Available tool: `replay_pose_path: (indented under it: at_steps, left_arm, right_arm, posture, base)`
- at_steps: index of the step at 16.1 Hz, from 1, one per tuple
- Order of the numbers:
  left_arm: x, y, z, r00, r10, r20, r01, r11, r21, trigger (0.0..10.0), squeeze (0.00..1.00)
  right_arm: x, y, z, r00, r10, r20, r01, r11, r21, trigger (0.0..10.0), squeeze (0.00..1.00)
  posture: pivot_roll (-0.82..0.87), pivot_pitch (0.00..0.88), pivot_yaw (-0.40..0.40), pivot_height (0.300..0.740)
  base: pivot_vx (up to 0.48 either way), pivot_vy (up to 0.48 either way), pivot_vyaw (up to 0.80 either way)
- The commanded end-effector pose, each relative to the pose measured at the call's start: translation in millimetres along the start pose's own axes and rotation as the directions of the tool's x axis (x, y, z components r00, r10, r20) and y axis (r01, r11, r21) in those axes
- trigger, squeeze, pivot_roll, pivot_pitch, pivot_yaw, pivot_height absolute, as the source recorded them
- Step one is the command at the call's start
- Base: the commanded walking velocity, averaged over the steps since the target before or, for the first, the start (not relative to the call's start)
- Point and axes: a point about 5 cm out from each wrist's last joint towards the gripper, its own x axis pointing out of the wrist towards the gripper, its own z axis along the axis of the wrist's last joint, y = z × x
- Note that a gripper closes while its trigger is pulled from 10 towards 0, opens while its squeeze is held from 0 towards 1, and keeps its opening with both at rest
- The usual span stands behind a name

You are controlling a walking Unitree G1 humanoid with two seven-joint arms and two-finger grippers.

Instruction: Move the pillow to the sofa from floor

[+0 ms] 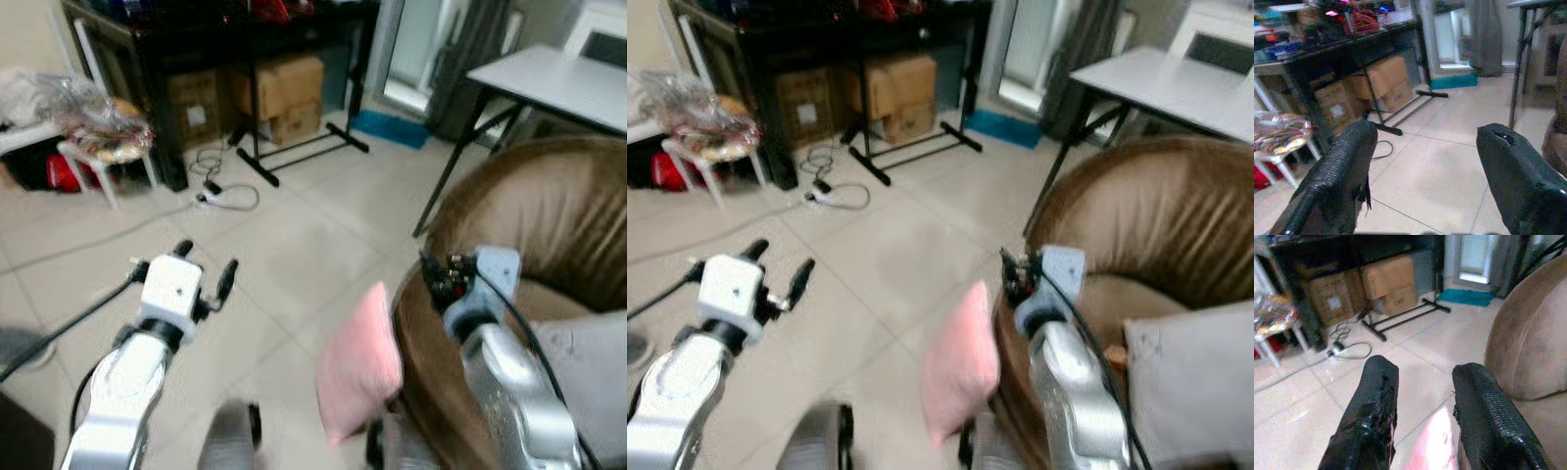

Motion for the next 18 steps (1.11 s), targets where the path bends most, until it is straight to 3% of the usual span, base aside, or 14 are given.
replay_pose_path:
  at_steps: [1, 7, 18]
  left_arm:
    - [-3.4, -0.6, -8.9, 0.999, 0.005, -0.036, -0.005, 1.0, 0.005, 10.0, 0.0]
    - [-3.8, 0.3, -8.2, 1.0, 0.008, -0.022, -0.009, 1.0, -0.03, 10.0, 0.0]
    - [-4.4, 0.9, -9.1, 1.0, 0.009, -0.022, -0.01, 0.999, -0.049, 10.0, 0.0]
  right_arm:
    - [3.4, 5.7, -1.4, 0.999, 0.045, -0.028, -0.045, 0.999, 0.001, 10.0, 0.0]
    - [5.6, 8.5, -2.5, 0.997, 0.066, -0.046, -0.068, 0.997, -0.025, 10.0, 0.0]
    - [5.9, 9.0, -3.3, 0.997, 0.062, -0.054, -0.064, 0.998, -0.028, 10.0, 0.0]
  posture:
    - [0.03, 0.0, -0.045, 0.581]
    - [0.04, 0.0, -0.056, 0.566]
    - [0.03, 0.0, -0.056, 0.566]
  base:
    - [0.0, 0.0, 0.0]
    - [0.0, 0.0, 0.0]
    - [0.315, 0.0, 0.0]
